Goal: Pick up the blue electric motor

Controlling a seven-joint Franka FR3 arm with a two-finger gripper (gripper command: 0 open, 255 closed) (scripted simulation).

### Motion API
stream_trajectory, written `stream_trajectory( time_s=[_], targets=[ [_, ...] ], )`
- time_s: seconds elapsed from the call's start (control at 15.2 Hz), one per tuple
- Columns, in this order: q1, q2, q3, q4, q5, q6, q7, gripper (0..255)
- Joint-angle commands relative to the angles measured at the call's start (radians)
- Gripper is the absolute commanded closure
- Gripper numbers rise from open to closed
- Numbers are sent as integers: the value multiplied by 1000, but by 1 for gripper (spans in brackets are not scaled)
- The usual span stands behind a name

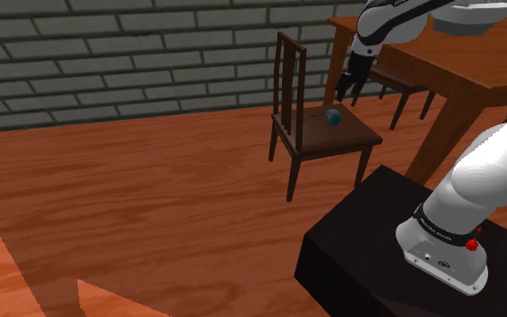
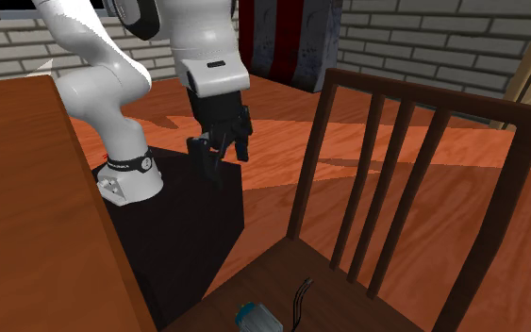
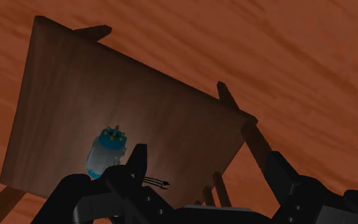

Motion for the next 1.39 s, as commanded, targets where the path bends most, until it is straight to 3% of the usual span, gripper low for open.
stream_trajectory(
  time_s=[0.0,0.46,0.99,1.32],
  targets=[
    [2,81,-30,35,22,44,-50,0],
    [-14,363,-89,176,162,155,-234,0],
    [-115,688,-60,417,336,198,-420,0],
    [-133,741,-40,427,366,237,-444,0]
  ],
)
